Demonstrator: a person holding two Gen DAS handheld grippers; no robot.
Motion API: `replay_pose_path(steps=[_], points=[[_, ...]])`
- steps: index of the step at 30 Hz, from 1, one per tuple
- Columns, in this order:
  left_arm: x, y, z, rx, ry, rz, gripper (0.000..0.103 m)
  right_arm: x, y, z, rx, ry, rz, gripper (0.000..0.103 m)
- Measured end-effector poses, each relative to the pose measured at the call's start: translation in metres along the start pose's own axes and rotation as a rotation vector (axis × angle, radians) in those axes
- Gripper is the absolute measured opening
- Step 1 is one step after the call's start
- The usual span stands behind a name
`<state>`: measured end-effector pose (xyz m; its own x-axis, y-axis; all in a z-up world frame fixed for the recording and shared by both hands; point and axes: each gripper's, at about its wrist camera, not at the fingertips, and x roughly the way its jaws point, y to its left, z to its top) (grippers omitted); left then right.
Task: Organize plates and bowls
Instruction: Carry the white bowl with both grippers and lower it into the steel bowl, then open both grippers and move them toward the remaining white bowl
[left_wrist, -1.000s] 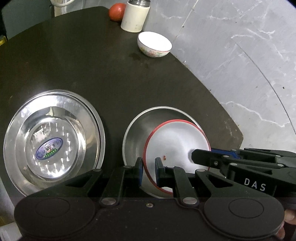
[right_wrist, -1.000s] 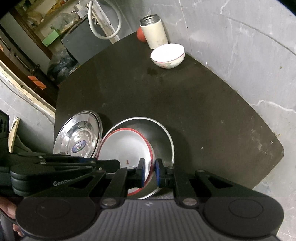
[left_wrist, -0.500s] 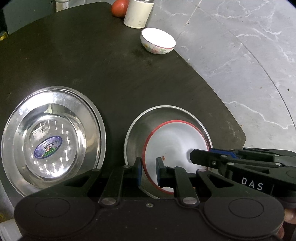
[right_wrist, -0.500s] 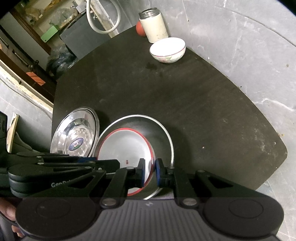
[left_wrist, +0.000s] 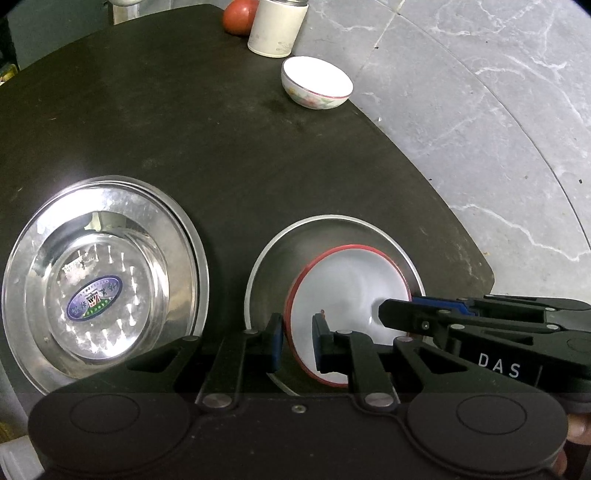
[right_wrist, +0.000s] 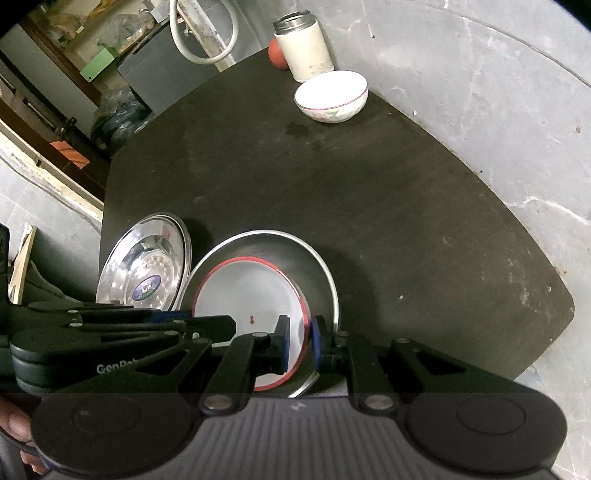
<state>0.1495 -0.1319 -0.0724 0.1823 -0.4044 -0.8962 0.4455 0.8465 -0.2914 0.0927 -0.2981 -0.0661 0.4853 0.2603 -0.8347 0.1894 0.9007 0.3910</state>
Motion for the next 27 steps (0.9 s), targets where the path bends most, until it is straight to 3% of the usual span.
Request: replay_pose_path(steps=[13, 27], points=[[-0.006, -0.001, 0.001, -0.021, -0.028, 0.019, 0.020, -0.003, 0.000, 0.003, -0.024, -0.014, 0.005, 0.016], [-0.025, 0.011, 0.010, -0.069, -0.101, -0.015, 0.025, -0.019, -0.007, 0.010, -0.024, -0.114, 0.040, 0.017]])
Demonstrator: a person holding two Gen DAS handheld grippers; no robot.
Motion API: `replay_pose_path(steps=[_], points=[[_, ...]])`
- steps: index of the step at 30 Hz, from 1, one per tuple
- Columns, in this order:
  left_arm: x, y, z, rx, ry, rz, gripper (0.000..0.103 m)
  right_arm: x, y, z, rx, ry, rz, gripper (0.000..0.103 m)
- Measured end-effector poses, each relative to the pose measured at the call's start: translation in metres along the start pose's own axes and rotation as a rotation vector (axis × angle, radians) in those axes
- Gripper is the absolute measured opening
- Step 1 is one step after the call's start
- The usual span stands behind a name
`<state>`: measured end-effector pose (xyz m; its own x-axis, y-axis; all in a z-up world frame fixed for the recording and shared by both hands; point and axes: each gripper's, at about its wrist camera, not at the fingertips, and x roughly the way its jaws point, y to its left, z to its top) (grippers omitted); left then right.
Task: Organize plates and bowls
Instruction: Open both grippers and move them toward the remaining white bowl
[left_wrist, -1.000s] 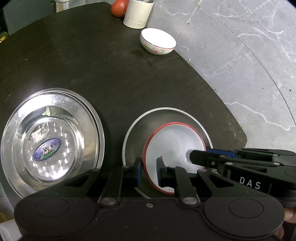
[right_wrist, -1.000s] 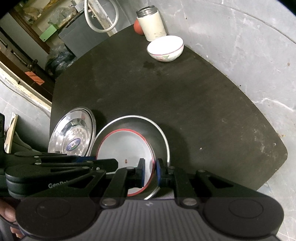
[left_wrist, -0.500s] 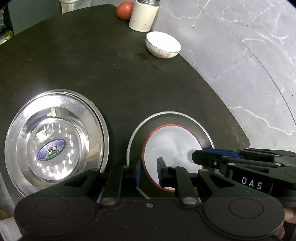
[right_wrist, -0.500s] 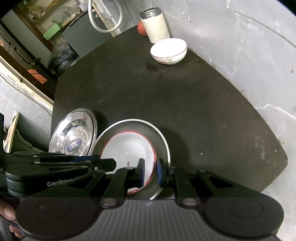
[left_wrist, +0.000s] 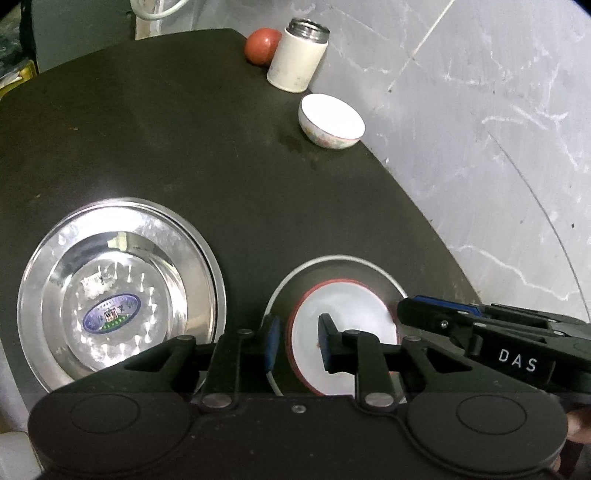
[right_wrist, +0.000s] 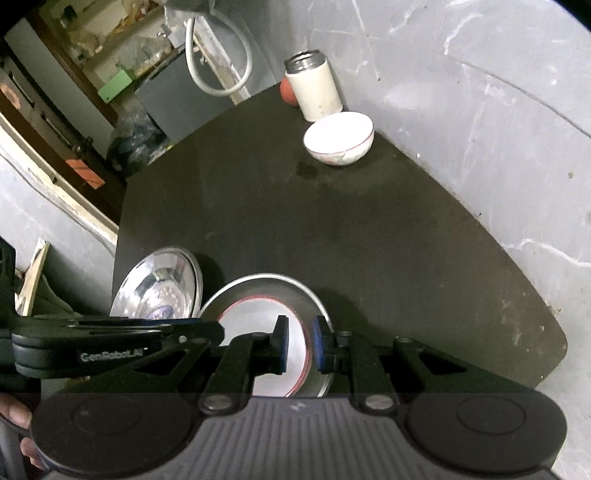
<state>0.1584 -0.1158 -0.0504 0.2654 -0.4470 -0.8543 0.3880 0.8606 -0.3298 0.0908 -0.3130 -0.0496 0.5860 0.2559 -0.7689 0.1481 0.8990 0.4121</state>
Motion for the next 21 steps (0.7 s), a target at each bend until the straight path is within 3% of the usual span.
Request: replay_pose_path(steps=[2, 5, 10, 13, 19, 21], points=[[-0.004, 0.000, 0.002, 0.004, -0.024, 0.000, 0.031, -0.002, -0.003, 0.001, 0.009, -0.018, 0.003, 0.017], [-0.008, -0.003, 0.008, 0.022, -0.071, 0.042, 0.050, -0.004, -0.008, 0.003, 0.018, -0.039, 0.006, 0.018], [-0.007, 0.001, 0.019, 0.011, -0.116, 0.065, 0.055, -0.002, -0.015, 0.006, 0.026, -0.050, 0.007, 0.023], [-0.005, 0.005, 0.024, 0.010, -0.144, 0.089, 0.063, 0.001, -0.019, 0.008, 0.022, -0.060, 0.006, 0.029], [0.004, 0.009, 0.035, 0.004, -0.186, 0.141, 0.083, 0.013, -0.026, 0.018, 0.016, -0.080, 0.014, 0.052], [0.009, 0.010, 0.041, -0.004, -0.201, 0.171, 0.092, 0.019, -0.029, 0.021, 0.018, -0.087, 0.024, 0.066]])
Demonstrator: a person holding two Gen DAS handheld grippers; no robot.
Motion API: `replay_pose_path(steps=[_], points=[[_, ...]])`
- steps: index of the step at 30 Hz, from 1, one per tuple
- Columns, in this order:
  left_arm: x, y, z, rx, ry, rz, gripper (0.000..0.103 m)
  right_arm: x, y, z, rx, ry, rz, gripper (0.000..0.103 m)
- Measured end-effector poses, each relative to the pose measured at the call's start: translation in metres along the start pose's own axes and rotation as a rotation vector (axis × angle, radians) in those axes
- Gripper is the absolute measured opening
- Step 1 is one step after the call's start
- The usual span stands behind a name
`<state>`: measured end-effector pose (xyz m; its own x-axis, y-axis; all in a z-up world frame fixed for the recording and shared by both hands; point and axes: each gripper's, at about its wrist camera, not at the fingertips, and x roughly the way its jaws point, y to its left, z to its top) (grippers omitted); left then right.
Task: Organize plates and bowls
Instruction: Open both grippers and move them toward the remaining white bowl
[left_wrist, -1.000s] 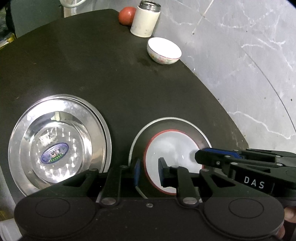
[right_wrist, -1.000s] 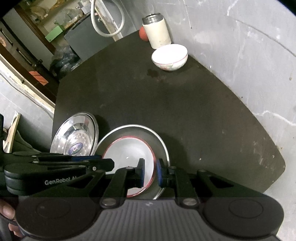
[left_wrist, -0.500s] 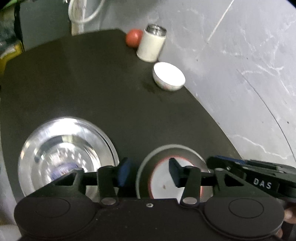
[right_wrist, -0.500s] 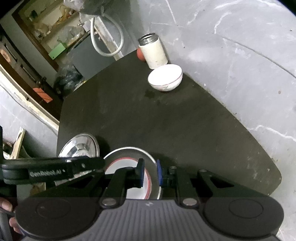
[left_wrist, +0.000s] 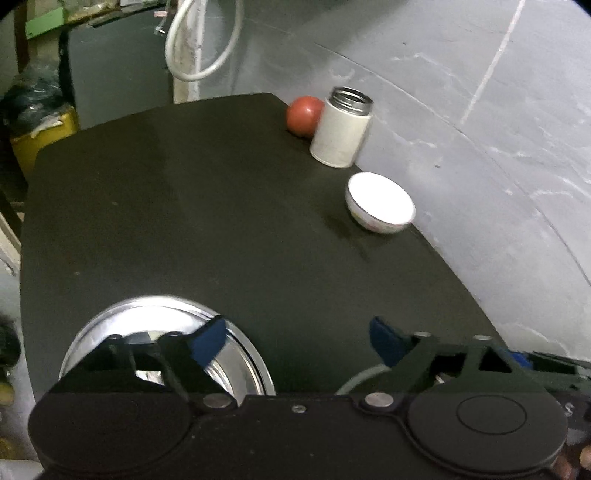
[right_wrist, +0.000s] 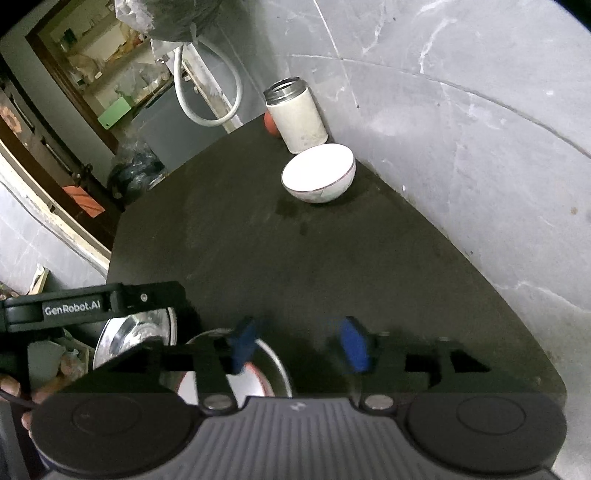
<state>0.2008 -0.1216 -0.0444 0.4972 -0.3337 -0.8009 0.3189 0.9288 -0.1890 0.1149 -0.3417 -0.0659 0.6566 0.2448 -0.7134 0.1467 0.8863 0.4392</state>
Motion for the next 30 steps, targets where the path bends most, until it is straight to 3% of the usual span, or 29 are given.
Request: replay_pose_path(steps=[3, 10, 15, 25, 30], points=[[0.011, 0.000, 0.009, -0.010, -0.033, 0.065, 0.098, 0.011, -0.005, 0.005, 0.014, -0.004, 0.030, 0.078], [0.049, 0.002, 0.048, -0.038, -0.013, 0.087, 0.101, 0.031, -0.012, 0.021, 0.036, -0.039, 0.056, 0.102], [0.073, -0.007, 0.071, 0.011, -0.027, 0.109, 0.102, 0.045, -0.019, 0.036, 0.087, -0.094, 0.042, 0.103], [0.115, -0.024, 0.110, 0.207, -0.081, 0.088, 0.102, 0.081, -0.020, 0.056, 0.180, -0.161, 0.040, 0.102], [0.130, -0.025, 0.122, 0.285, -0.067, 0.038, 0.102, 0.085, -0.026, 0.056, 0.219, -0.194, 0.014, 0.101]])
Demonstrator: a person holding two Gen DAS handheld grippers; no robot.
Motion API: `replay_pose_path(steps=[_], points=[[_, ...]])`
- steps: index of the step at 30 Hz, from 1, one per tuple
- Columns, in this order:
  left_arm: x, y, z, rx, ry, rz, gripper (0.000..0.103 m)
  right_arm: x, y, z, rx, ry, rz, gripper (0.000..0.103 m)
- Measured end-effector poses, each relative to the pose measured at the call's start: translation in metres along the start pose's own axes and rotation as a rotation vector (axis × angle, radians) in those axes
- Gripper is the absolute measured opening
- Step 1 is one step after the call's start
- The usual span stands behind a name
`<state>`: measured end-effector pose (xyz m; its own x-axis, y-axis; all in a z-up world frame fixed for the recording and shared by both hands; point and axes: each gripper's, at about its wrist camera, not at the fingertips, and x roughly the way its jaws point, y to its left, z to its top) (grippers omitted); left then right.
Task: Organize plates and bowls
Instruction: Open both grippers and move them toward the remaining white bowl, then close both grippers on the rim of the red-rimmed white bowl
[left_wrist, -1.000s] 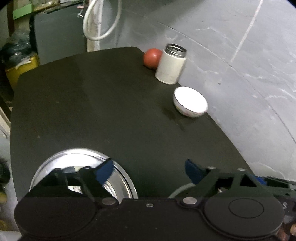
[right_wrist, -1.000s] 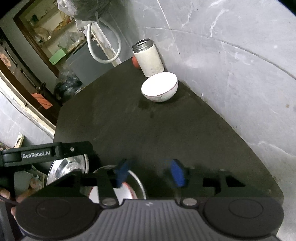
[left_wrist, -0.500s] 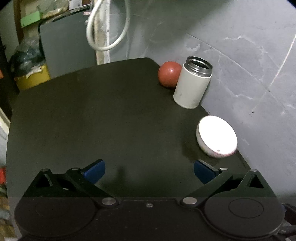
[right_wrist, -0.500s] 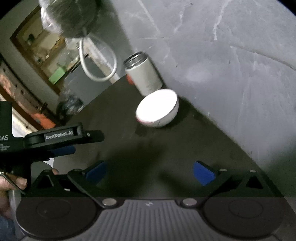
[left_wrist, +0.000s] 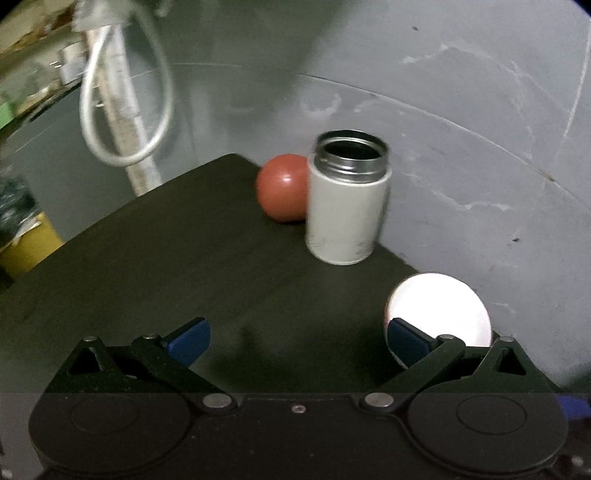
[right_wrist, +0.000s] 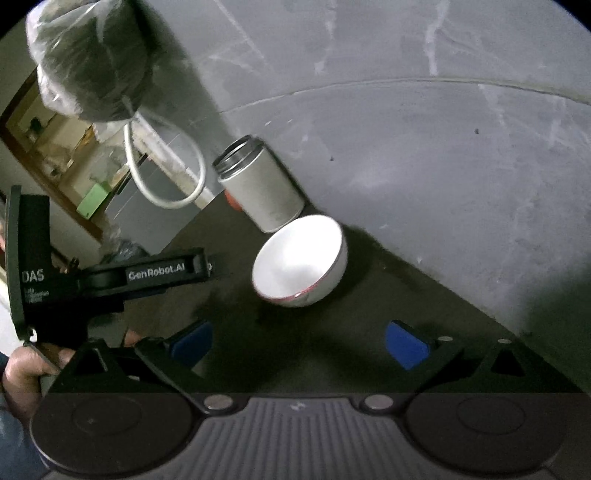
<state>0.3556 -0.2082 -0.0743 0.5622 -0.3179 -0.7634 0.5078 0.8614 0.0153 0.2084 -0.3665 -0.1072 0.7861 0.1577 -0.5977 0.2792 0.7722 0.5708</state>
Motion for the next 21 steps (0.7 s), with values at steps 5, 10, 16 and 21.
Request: replay_pose_path(steps=[5, 10, 16, 21], points=[[0.012, -0.004, 0.008, 0.056, 0.020, -0.070, 0.102, 0.012, -0.003, 0.005, 0.028, -0.010, -0.046, 0.093], [0.018, -0.010, 0.012, 0.086, 0.027, -0.077, 0.102, 0.019, -0.004, 0.009, 0.052, -0.032, -0.059, 0.089], [0.023, -0.012, 0.012, 0.094, 0.041, -0.062, 0.102, 0.027, -0.001, 0.013, 0.062, -0.058, -0.120, 0.076], [0.026, -0.010, 0.011, 0.077, 0.057, -0.068, 0.102, 0.033, 0.000, 0.019, 0.075, -0.075, -0.131, 0.075]])
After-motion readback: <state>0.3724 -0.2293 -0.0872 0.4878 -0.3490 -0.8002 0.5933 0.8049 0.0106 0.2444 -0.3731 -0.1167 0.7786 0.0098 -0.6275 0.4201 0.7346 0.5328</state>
